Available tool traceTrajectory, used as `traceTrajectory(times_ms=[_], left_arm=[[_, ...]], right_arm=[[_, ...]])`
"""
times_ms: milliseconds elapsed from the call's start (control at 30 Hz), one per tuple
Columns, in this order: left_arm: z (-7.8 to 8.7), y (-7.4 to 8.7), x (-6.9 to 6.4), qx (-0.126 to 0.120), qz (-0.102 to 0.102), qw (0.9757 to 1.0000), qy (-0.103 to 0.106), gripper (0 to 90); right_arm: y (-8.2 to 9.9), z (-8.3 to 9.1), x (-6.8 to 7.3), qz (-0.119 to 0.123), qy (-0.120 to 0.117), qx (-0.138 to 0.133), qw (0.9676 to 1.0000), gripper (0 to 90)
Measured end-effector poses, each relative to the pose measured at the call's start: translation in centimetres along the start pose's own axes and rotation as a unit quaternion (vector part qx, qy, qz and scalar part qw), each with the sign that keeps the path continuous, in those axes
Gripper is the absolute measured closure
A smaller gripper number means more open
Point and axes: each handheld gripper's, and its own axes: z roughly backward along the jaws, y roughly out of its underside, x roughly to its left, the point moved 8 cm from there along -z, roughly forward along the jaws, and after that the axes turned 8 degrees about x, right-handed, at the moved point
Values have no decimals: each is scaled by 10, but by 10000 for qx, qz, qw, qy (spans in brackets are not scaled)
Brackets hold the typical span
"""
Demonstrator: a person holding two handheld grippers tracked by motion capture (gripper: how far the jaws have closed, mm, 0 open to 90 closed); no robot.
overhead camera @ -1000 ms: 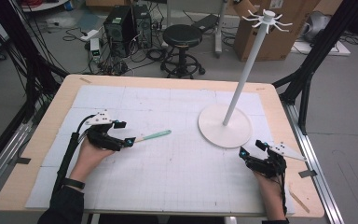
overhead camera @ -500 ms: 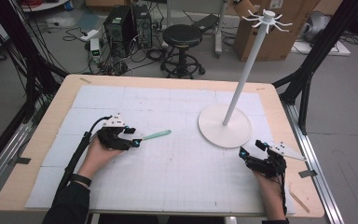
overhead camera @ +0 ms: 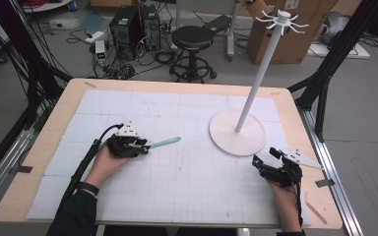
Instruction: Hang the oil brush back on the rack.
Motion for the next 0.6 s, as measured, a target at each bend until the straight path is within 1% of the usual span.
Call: traceTrajectory(times_ms=[33,133,200,233,267,367,400,467,500,600], left_arm=[[0,0,0,15,-44,10000,21,687],[-2,-2,-2,15,-82,9999,61,726],[-2,-1,-2,-3,-18,9999,119,760],[-2,-1,-1,11,-7,9999,145,763],[-2,-1,-1,-16,72,9998,174,763],[-1,0,0,-2,56,9998,172,784],[-1,0,0,-1,63,9998,172,796],[-1,0,0,7,63,9998,181,800],[-1,0,0,-6,89,9998,190,801],[-1,-1,0,0,116,9998,168,803]], right_arm=[[0,0,0,1,-3,2,10000,192],[0,0,0,-6,-5,14,10000,192],[0,0,0,10,-8,20,10000,192],[0,0,0,18,-3,19,10000,193],[0,0,0,18,-3,19,10000,193],[0,0,0,57,-4,-4,10000,192],[0,0,0,19,-2,15,10000,192],[0,0,1,2,-4,22,10000,192],[0,0,0,53,-4,-6,10000,192],[0,0,0,51,-2,-3,10000,192]])
